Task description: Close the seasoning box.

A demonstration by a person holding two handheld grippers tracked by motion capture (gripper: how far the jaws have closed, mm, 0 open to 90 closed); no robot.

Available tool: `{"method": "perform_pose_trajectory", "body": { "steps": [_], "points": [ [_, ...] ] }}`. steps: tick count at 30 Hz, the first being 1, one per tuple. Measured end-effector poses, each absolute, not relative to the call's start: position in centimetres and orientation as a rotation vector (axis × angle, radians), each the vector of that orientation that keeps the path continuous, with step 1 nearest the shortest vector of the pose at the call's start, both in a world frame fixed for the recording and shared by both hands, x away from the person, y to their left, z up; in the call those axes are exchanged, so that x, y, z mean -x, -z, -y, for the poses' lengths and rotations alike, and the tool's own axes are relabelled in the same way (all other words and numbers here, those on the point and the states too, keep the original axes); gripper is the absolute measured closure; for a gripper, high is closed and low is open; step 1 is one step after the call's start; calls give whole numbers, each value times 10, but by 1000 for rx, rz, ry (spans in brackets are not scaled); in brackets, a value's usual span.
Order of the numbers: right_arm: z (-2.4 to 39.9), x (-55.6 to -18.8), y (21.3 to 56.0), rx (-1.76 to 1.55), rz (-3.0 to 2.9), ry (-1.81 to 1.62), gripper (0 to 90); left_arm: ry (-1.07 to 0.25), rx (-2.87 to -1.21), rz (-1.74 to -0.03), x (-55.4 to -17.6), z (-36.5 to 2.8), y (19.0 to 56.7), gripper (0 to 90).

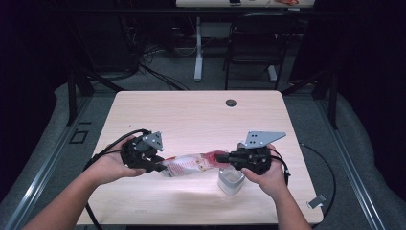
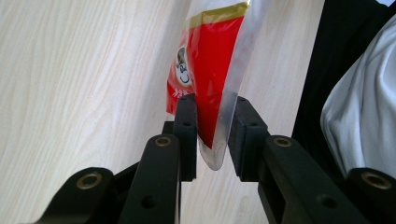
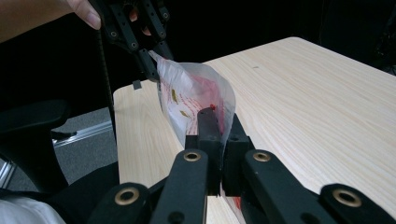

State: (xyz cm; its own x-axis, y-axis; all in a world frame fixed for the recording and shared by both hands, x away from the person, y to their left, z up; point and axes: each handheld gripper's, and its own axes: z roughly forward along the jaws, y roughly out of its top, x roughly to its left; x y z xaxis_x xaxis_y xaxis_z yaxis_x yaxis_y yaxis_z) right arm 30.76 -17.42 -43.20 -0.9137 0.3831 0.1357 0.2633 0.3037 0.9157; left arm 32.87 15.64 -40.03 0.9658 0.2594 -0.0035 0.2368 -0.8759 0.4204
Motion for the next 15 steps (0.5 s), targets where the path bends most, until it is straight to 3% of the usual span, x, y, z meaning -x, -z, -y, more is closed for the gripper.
{"method": "perform_pose_trajectory", "body": {
  "steps": [15],
  "points": [
    [176,-308,437,-626,-2442,-1679,895,-86,-2721,-338,-331,-153,392,754]
  ]
}}
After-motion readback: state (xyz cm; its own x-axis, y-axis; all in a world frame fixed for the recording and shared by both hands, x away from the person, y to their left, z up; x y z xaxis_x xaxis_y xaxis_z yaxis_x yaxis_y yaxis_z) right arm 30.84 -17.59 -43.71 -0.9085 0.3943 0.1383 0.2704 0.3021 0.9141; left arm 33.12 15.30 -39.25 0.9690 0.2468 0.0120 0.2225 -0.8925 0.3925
